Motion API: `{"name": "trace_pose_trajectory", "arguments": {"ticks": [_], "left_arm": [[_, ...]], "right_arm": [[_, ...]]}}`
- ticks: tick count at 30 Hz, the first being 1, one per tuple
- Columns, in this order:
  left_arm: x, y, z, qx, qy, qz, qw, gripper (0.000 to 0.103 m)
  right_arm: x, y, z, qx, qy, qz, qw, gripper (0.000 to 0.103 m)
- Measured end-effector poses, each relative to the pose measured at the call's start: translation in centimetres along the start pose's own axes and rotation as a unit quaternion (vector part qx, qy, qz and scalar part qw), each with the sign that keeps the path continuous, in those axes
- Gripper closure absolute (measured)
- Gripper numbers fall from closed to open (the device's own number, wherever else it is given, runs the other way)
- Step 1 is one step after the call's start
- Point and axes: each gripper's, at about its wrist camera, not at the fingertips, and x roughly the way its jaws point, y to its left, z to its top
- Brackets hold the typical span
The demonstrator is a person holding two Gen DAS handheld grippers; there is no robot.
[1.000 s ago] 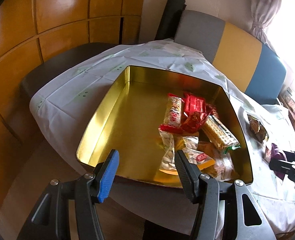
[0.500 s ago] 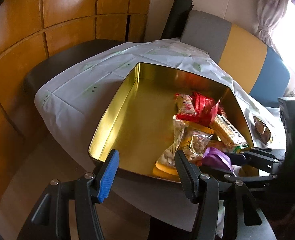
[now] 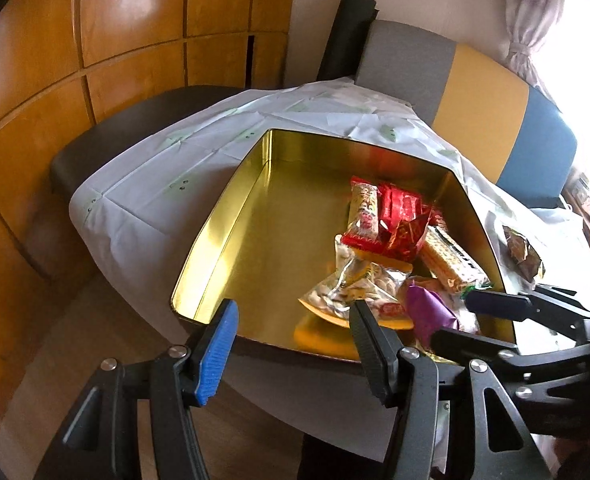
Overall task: Organize snacks
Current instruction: 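Carry the purple packet into the gold tin with the right tool and release it, then move both open tools toward the yellow snack bag and red-and-white candy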
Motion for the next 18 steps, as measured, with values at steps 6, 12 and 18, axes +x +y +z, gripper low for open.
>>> {"name": "trace_pose_trajectory", "arguments": {"ticks": [6, 12, 18], "left_arm": [[-0.5, -0.7, -0.1, 0.01, -0.002, 0.0, 0.9999, 0.044], [-1.0, -2.0, -0.1, 0.027, -0.005, -0.009, 0.9996, 0.044], [-1.4, -3.7, -0.5, 0.051, -0.006, -0.021, 0.9985, 0.044]], "right_arm": [[-3.1, -0.5, -1.1, -0.003, -0.02, -0.015, 1.0, 0.045], [-6.6, -3.6, -3.1, 0.01, -0.038, -0.051, 0.998, 0.045], [-8.3, -8.3, -5.1, 0.039, -0.028, -0.104, 0.993, 0.045]]}}
